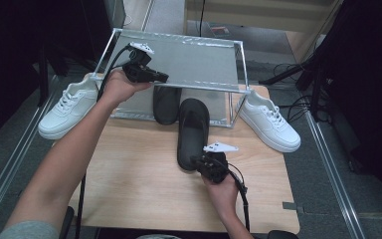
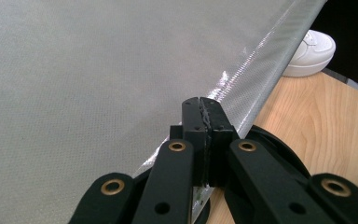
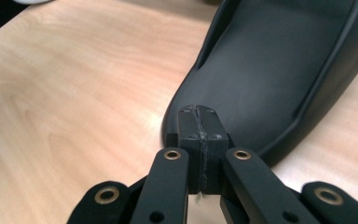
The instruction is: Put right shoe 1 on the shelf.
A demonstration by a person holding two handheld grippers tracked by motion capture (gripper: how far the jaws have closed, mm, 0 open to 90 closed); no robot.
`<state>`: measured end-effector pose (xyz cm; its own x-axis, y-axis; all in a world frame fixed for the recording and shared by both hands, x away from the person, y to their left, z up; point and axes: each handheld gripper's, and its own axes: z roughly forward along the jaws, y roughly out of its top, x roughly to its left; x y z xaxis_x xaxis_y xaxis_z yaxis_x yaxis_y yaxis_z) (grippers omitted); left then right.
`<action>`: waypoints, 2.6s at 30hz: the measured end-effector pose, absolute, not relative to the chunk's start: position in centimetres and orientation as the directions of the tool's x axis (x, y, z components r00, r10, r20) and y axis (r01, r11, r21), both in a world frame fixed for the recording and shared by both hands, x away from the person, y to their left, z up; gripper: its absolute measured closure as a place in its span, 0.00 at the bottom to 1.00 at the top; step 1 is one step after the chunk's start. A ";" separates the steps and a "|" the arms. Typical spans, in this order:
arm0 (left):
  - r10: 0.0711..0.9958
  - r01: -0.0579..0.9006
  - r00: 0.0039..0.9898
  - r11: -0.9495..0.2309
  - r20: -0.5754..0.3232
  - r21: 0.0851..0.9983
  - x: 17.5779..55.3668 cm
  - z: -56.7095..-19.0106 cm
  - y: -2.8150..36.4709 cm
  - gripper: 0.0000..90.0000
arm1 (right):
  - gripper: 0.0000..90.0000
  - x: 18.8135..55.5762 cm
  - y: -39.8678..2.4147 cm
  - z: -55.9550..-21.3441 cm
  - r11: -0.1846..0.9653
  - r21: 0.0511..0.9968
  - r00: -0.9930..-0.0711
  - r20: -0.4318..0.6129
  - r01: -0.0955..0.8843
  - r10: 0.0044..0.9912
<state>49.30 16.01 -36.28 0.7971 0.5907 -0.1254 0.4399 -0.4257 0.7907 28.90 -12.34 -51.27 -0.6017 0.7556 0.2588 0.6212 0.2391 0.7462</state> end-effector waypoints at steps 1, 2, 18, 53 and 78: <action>0.590 0.440 0.797 -0.425 -0.127 0.791 49.3 -36.3 16.0 1.00 | 1.00 28.5 -12.4 -51.4 0.241 0.741 -0.603 0.264 0.627 0.753; 0.588 0.440 0.798 -0.424 -0.129 0.791 49.3 -36.3 16.0 1.00 | 1.00 28.1 -12.3 -51.6 0.249 0.734 -0.603 0.264 0.632 0.753; 0.588 0.443 0.797 -0.419 -0.135 0.792 49.3 -36.4 16.1 1.00 | 1.00 28.3 -12.0 -53.3 0.296 0.706 -0.595 0.217 0.644 0.774; 0.587 0.443 0.797 -0.407 -0.143 0.799 49.4 -36.5 16.2 1.00 | 1.00 34.0 -12.8 -53.1 0.214 0.741 -0.528 0.216 0.637 0.821; 0.583 0.462 0.793 -0.384 -0.178 0.800 49.5 -36.7 16.4 1.00 | 1.00 38.5 -11.1 -51.6 0.208 0.770 -0.541 0.203 0.603 0.816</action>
